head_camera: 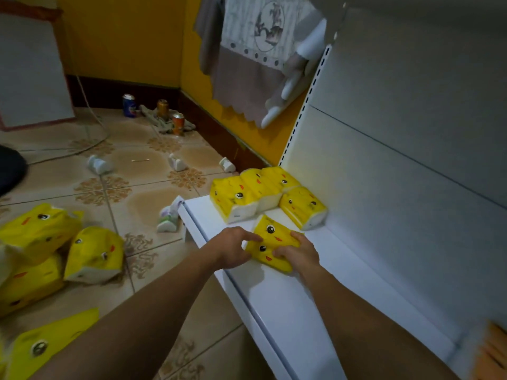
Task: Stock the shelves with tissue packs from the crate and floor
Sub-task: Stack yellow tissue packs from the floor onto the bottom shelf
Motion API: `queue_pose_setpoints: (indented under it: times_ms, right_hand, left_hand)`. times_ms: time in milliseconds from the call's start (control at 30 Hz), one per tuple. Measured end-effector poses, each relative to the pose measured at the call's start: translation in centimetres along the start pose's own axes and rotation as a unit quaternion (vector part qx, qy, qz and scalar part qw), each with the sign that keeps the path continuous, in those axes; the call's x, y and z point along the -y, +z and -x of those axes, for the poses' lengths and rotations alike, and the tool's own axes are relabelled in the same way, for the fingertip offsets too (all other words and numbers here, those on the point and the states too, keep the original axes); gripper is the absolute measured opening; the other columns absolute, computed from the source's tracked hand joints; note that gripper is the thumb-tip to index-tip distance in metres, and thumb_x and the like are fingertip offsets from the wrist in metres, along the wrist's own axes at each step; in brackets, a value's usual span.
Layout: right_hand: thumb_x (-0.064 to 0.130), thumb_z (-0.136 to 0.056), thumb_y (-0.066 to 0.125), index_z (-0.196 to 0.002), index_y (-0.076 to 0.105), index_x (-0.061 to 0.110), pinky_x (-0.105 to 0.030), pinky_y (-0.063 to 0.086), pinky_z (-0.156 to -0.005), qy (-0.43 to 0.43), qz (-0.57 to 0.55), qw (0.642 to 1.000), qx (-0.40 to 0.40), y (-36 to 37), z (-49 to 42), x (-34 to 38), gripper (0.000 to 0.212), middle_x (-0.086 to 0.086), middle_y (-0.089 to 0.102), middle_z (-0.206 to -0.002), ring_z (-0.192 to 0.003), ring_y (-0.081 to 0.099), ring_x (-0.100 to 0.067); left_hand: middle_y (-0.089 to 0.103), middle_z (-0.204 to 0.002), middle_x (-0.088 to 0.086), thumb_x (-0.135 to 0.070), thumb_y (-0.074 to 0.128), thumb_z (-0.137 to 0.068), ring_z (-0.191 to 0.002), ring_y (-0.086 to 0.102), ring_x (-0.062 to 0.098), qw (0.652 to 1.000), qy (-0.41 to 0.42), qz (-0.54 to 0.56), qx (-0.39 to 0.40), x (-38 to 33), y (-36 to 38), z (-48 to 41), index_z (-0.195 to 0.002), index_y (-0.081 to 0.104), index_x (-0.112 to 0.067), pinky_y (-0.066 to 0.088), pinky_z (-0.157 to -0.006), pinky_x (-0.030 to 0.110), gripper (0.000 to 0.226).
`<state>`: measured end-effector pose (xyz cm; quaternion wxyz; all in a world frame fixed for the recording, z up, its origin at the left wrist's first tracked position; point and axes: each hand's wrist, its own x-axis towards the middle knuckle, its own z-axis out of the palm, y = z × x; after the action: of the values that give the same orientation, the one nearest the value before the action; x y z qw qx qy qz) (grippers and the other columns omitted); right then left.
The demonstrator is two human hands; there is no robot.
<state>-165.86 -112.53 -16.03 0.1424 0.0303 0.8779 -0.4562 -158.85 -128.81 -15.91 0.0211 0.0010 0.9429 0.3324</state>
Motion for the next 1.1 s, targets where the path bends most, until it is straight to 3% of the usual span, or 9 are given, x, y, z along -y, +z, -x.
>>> queue_pose_setpoints:
  times_ms: [133, 300, 500, 733, 833, 967, 1100]
  right_hand:
    - [0.017, -0.073, 0.075, -0.14, 0.034, 0.027, -0.04, 0.04, -0.104, 0.006, 0.011, 1.0, -0.008, 0.5, -0.9, -0.2, 0.079, -0.01, 0.044, -0.139, -0.127, 0.043, -0.03]
    - [0.031, -0.078, 0.072, -0.143, 0.028, 0.025, -0.041, 0.038, -0.101, 0.056, 0.026, 0.991, -0.116, 1.9, -1.2, 0.6, 0.079, -0.019, 0.032, -0.139, -0.125, 0.041, -0.038]
    - [0.007, -0.088, 0.055, -0.148, 0.021, 0.022, -0.038, 0.041, -0.097, 0.038, -0.101, 0.986, -0.128, 2.9, -1.7, 2.2, 0.071, -0.02, 0.033, -0.141, -0.126, 0.041, -0.037]
    - [0.0, -0.094, 0.032, -0.148, 0.021, 0.014, -0.042, 0.04, -0.101, 0.022, -0.128, 0.979, -0.159, 3.5, -2.0, 2.4, 0.057, -0.02, 0.038, -0.143, -0.129, 0.04, -0.038]
    - [0.003, -0.095, 0.033, -0.149, 0.02, 0.015, -0.044, 0.038, -0.103, 0.015, -0.107, 0.981, -0.16, 3.7, -2.4, 2.3, 0.056, -0.019, 0.034, -0.146, -0.131, 0.038, -0.038]
    - [0.008, -0.092, 0.04, -0.148, 0.02, 0.017, -0.046, 0.027, -0.112, 0.01, 0.002, 0.981, -0.195, 3.7, -2.6, 2.6, 0.06, -0.016, 0.017, -0.153, -0.139, 0.02, -0.036]
    - [0.007, -0.09, 0.044, -0.147, 0.024, 0.015, -0.04, 0.025, -0.112, -0.137, 0.151, 0.958, -0.2, 3.9, -2.2, 4.2, 0.06, -0.01, 0.019, -0.154, -0.14, 0.02, -0.029]
  left_hand:
    - [0.041, -0.142, 0.008, -0.016, 0.056, -0.087, -0.131, 0.037, 0.022, 1.0, 0.008, -0.019, 0.001, 0.9, 0.9, -0.5, -0.138, 0.042, -0.028, 0.027, -0.104, 0.026, 0.054]
    - [0.042, -0.139, 0.01, -0.019, 0.057, -0.085, -0.13, 0.039, 0.022, 0.999, -0.025, -0.044, -0.003, 3.3, 1.3, -0.4, -0.134, 0.047, -0.027, 0.03, -0.106, 0.028, 0.05]
    - [0.055, -0.13, 0.002, -0.02, 0.062, -0.079, -0.121, 0.048, 0.017, 0.996, -0.03, -0.078, -0.009, 5.4, 1.4, 0.1, -0.118, 0.063, -0.021, 0.037, -0.103, 0.03, 0.039]
    - [0.054, -0.13, 0.001, -0.024, 0.062, -0.079, -0.12, 0.049, 0.017, 0.996, -0.021, -0.088, -0.026, 5.4, 1.5, 0.0, -0.116, 0.065, -0.023, 0.04, -0.102, 0.033, 0.037]
    - [0.054, -0.131, 0.001, -0.024, 0.062, -0.08, -0.121, 0.048, 0.016, 0.996, -0.017, -0.085, -0.024, 5.5, 1.4, 0.3, -0.117, 0.064, -0.021, 0.039, -0.103, 0.031, 0.036]
    - [0.054, -0.131, 0.001, -0.027, 0.063, -0.081, -0.122, 0.047, 0.016, 0.995, -0.019, -0.097, -0.026, 5.5, 1.3, 0.9, -0.118, 0.063, -0.023, 0.037, -0.104, 0.029, 0.037]
    - [0.052, -0.132, 0.004, -0.025, 0.064, -0.078, -0.121, 0.048, 0.019, 0.996, -0.048, -0.073, -0.028, 6.1, 0.6, 2.4, -0.117, 0.064, -0.023, 0.037, -0.104, 0.032, 0.039]
